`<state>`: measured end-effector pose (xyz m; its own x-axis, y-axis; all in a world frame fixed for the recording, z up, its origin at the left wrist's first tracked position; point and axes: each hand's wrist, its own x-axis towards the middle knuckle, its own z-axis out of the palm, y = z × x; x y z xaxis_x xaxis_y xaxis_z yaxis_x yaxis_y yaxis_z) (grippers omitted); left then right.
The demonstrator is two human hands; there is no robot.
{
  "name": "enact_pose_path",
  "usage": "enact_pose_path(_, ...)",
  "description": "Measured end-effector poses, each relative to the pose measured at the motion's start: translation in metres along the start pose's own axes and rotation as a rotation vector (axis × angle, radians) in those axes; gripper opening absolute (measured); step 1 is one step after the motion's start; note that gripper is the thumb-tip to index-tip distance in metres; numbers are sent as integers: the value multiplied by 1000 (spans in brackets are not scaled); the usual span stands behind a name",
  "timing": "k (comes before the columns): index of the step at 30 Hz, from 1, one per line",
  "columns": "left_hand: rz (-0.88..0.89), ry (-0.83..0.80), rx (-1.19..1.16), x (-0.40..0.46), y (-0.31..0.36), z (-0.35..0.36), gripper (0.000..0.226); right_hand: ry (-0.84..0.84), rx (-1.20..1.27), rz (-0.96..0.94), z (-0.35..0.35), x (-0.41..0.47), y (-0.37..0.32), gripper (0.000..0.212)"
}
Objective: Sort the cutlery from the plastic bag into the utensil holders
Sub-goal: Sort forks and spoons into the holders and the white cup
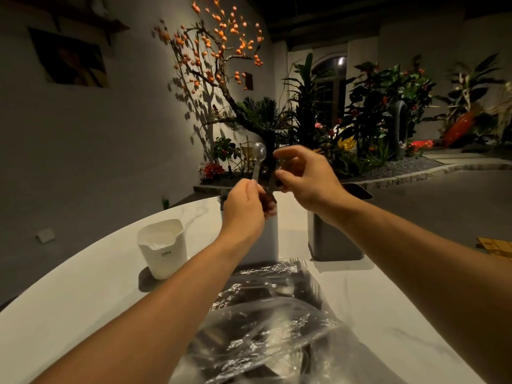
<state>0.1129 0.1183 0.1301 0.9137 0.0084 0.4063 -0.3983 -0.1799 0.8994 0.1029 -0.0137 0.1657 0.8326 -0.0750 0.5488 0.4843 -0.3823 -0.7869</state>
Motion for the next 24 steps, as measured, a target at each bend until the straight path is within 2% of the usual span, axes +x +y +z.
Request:
enact_pose_path(2, 54, 135, 105, 5, 0, -12, 38, 183, -50, -116, 6, 3, -6, 34)
enact_pose_path(5, 63, 284, 150, 14, 0, -32, 39, 383, -108, -322, 11, 11, -15, 27)
enact_pose_path(7, 42, 324, 128, 21, -3, -41, 39, 461, -193, -445, 15, 20, -21, 26)
enact_pose_path(10, 7, 312, 111, 27, -10, -47, 39, 481, -354, -572, 25, 33, -22, 28)
enact_pose_path(12, -4, 282, 105, 27, -15, -48, 37, 434, -410, -598, 37, 39, -13, 28)
enact_pose_path(15, 11, 239, 96, 28, -26, -50, 34, 275, -546, -558, 58, 38, 7, 31)
enact_pose_path(18, 0, 207, 65, 27, -35, -54, 31, 48, -706, -372, 71, 31, 27, 40)
enact_pose_path(20, -8, 205, 57, 27, -39, -57, 29, -143, -933, -243, 74, 28, 34, 32)
enact_pose_path(21, -12, 206, 58, 27, -41, -60, 29, -216, -1059, -238, 76, 27, 37, 30)
enact_pose_path(22, -14, 206, 57, 26, -42, -62, 28, -255, -1142, -249, 77, 27, 39, 32)
enact_pose_path(24, -18, 200, 57, 25, -43, -67, 25, -195, -1130, -281, 80, 28, 36, 37)
